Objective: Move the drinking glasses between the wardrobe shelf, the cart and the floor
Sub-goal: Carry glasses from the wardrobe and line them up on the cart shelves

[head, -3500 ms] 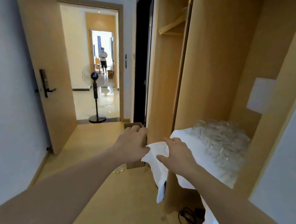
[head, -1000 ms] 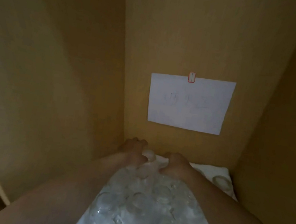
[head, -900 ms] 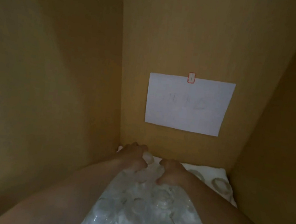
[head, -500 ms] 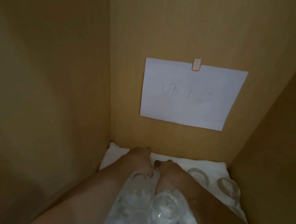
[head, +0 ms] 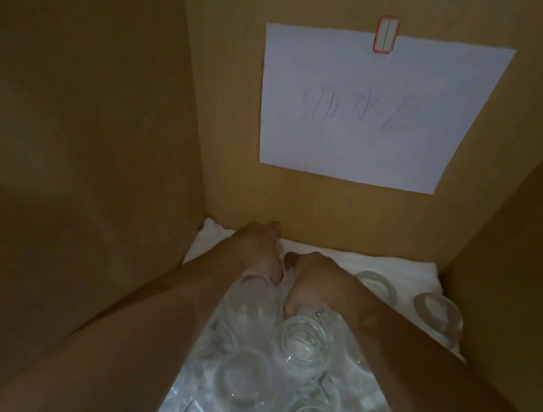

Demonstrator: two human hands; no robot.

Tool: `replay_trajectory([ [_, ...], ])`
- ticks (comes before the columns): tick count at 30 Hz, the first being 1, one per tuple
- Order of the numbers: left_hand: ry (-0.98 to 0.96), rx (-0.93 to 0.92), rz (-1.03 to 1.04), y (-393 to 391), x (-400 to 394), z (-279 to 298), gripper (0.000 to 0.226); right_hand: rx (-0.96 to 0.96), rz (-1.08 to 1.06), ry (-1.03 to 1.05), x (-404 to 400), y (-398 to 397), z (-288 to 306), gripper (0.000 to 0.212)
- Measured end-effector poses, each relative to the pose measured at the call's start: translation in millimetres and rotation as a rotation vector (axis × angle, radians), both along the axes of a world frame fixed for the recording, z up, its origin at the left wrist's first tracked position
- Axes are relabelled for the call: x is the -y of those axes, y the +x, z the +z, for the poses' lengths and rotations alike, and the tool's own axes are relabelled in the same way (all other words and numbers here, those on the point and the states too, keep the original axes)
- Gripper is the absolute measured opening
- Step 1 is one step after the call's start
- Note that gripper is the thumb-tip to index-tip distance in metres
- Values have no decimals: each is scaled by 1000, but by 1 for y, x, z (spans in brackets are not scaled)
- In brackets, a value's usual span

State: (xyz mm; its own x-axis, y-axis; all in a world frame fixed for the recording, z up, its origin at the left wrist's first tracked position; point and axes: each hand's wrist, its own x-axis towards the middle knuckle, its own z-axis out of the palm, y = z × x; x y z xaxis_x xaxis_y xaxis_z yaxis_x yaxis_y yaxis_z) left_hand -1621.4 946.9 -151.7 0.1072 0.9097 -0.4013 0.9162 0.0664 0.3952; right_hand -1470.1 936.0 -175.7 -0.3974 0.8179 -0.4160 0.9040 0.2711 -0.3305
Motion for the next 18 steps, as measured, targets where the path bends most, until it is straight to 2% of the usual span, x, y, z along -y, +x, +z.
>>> replay_trajectory([
  [5,30,8,64,0,9,3,67,34,19,-41,-2,-4,12,70],
  [11,380,-256,130,2,28,48,75,-55,80,115,4,7,58,60],
  [13,498,-235,198,-2,35,78,75,-122,53,203,5,15,85,62],
  [15,589,-143,253,-7,45,105,73,-228,-26,286,9,25,111,73],
  [18,613,16,357,-9,62,142,74,-531,-273,381,23,40,147,78],
])
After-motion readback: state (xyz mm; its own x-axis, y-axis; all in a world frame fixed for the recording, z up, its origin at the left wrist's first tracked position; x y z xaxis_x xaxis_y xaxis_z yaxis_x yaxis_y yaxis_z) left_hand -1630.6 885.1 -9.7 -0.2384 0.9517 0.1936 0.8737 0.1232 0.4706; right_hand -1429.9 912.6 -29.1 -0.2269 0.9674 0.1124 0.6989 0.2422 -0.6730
